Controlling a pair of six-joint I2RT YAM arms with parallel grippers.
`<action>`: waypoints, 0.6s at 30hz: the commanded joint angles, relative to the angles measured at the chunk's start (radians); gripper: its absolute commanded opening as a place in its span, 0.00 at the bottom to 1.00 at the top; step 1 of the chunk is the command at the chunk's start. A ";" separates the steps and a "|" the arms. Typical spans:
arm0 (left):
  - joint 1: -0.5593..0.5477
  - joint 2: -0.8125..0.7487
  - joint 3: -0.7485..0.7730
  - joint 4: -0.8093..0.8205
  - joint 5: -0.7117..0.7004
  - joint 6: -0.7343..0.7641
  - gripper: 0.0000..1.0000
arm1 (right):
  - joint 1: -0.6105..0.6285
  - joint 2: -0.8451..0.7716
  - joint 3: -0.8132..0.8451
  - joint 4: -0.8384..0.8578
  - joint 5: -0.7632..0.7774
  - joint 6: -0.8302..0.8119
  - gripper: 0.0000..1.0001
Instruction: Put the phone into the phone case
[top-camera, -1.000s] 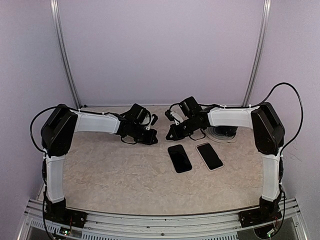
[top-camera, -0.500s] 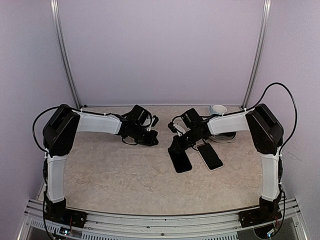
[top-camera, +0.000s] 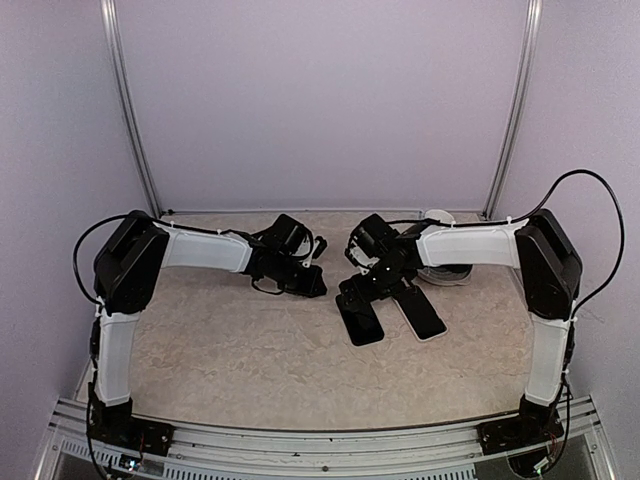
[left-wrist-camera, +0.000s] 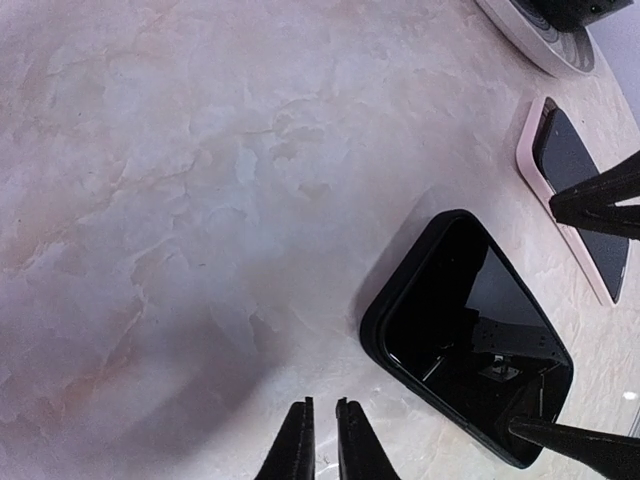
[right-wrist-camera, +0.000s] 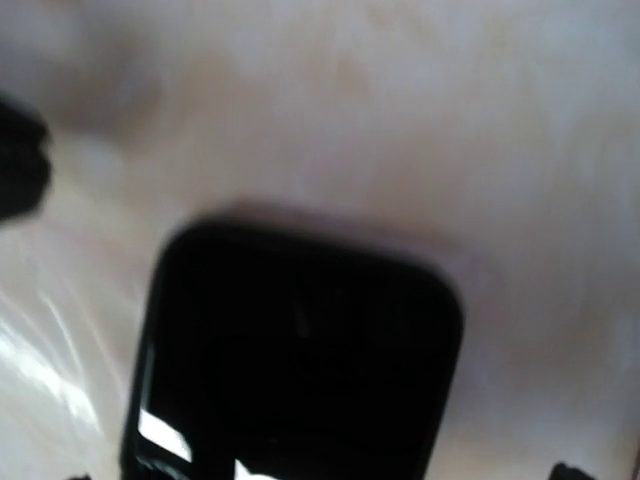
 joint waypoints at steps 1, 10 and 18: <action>-0.006 0.024 0.036 0.020 0.028 -0.006 0.15 | 0.034 0.007 -0.032 -0.086 0.085 0.045 0.99; -0.008 0.062 0.074 0.026 0.051 -0.020 0.20 | 0.087 0.081 0.015 -0.096 0.001 0.068 0.99; -0.008 0.064 0.071 0.028 0.057 -0.016 0.22 | 0.088 0.125 -0.001 -0.112 -0.001 0.064 0.92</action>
